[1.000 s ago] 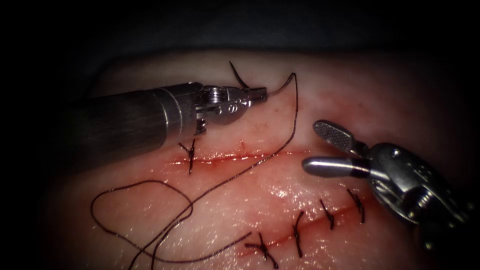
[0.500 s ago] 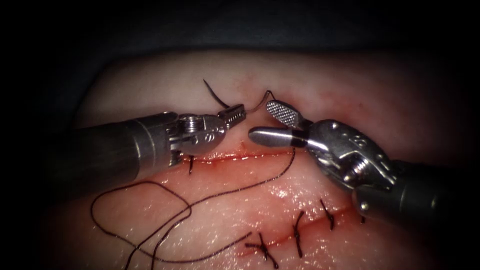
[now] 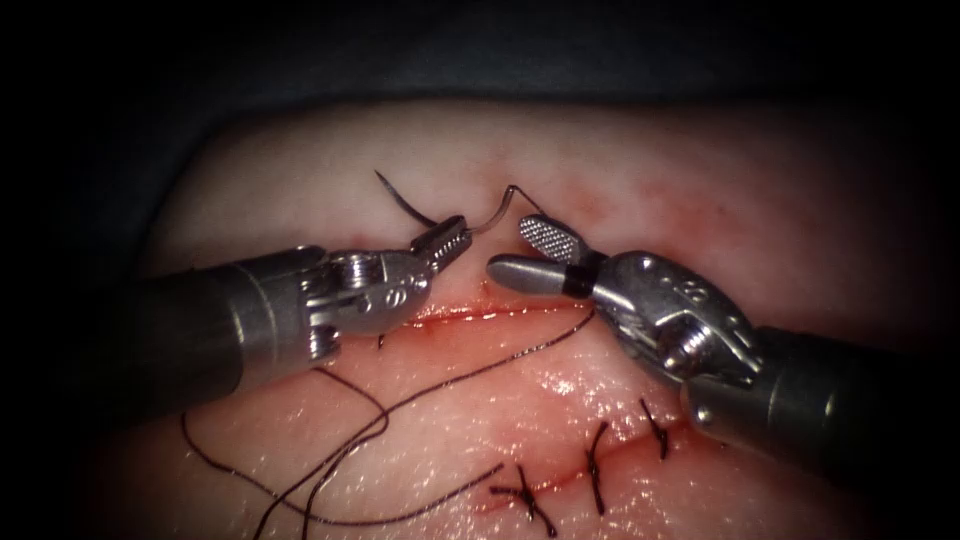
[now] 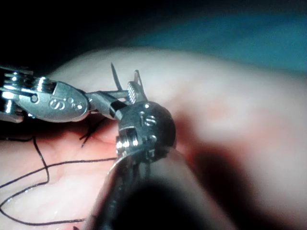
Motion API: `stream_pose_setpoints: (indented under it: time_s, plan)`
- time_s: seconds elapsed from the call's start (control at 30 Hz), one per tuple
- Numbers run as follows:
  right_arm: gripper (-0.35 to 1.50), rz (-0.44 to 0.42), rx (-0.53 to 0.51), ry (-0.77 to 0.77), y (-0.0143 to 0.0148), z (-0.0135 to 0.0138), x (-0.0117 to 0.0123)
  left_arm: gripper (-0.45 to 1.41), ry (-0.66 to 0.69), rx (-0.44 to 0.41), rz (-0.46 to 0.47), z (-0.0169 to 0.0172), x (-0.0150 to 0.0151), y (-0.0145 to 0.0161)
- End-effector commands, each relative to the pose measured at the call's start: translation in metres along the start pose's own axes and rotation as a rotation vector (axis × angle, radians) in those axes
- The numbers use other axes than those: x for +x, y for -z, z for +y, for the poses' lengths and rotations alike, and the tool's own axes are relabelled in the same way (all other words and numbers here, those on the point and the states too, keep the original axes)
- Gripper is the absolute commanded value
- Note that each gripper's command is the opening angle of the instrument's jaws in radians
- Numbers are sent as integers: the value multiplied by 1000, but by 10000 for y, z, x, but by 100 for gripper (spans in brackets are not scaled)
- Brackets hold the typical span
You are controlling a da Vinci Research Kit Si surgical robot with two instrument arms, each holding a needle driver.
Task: Wound Closure
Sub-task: Hand over the needle from the left to the right hand.
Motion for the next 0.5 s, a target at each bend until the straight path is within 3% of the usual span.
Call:
stream_pose_setpoints:
  time_s: [0.03,0.17,0.5]
  plan:
    - [91,6,-6,-3,-14,-2,2,-45,3,10,4,-2,5,-6]
    - [103,12,-14,-13,-19,1,-2,-45,10,30,5,-2,7,2]
    - [104,-1,-11,-18,-36,-1,-11,-45,18,53,29,0,22,20]
